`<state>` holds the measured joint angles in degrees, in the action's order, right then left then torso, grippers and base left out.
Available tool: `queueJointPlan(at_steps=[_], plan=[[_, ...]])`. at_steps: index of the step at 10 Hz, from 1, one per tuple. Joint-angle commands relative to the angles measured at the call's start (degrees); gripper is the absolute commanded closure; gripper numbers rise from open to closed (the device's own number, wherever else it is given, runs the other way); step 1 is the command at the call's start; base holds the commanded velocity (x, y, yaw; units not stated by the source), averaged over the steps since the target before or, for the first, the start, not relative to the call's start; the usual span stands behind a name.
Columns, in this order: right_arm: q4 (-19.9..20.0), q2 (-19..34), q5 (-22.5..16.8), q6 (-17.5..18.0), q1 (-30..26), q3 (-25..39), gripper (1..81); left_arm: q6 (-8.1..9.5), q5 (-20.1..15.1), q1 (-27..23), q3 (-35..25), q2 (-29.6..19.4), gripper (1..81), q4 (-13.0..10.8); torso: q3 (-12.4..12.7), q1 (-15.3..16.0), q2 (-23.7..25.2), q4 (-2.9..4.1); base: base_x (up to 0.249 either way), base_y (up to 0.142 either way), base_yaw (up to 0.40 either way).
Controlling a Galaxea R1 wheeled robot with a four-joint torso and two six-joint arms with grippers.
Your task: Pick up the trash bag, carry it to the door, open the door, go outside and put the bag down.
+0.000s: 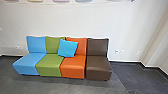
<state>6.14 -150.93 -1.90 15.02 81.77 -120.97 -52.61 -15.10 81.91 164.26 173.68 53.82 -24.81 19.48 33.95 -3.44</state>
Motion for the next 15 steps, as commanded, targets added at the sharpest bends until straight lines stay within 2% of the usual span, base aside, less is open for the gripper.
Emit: queueJointPlan(at_steps=[1, 3, 5, 9, 10, 12, 13, 15], plan=[[-1.83, -4.75, -2.23, -0.08, -0.16, -7.07, 1.0, -0.12, -2.57, -1.53, 0.28, -0.26, 81.1, -0.38, 0.00, -3.54, -5.49, 0.00, 0.000, 0.000, 0.000], [-3.86, -7.12, -1.97, -0.08, 0.89, -9.10, 1.0, -0.12, -2.56, -1.53, 0.28, -0.26, 81.1, -0.30, 0.00, -6.01, -9.32, -0.02, 0.000, 0.000, 0.000], [-4.39, -8.36, 2.08, -0.08, 2.56, -9.89, 1.0, -0.12, -2.47, -1.45, 0.28, -0.26, 81.1, -0.21, 0.00, -8.96, -13.84, -0.02, 0.000, 0.000, 0.000], [-5.18, -12.31, 1.46, 0.01, 2.92, -15.34, 1.0, -0.21, -1.86, -1.52, 0.28, 0.00, 81.1, -0.30, 0.00, -14.38, -22.17, -0.02, 0.000, 0.000, 0.000], [-5.18, -12.49, 1.46, 0.01, 3.09, -15.43, 1.0, -0.21, -1.86, -1.45, 0.28, 0.00, 81.1, -0.30, 4.33, -15.63, -24.05, -0.02, 0.000, 0.000, 0.000], [-5.18, -12.67, 1.46, 0.01, 3.01, -15.43, 1.0, -0.21, -1.86, -1.44, 0.28, 0.00, 81.1, -0.30, 6.37, -18.07, -27.94, -0.02, 0.000, 0.000, 0.000], [-5.09, -12.67, 1.46, 0.01, 3.09, -15.43, 1.0, -0.21, -1.86, -1.53, 0.28, 0.00, 81.1, -0.30, 7.65, -15.28, -23.63, -0.02, 0.000, 0.000, 0.000], [-5.09, -12.67, 1.46, 0.01, 3.09, -15.69, 1.0, -0.12, -1.51, -1.44, 0.28, 0.18, 81.1, -0.21, 11.05, -16.15, -25.05, -0.02, 0.000, 0.000, 0.000]])
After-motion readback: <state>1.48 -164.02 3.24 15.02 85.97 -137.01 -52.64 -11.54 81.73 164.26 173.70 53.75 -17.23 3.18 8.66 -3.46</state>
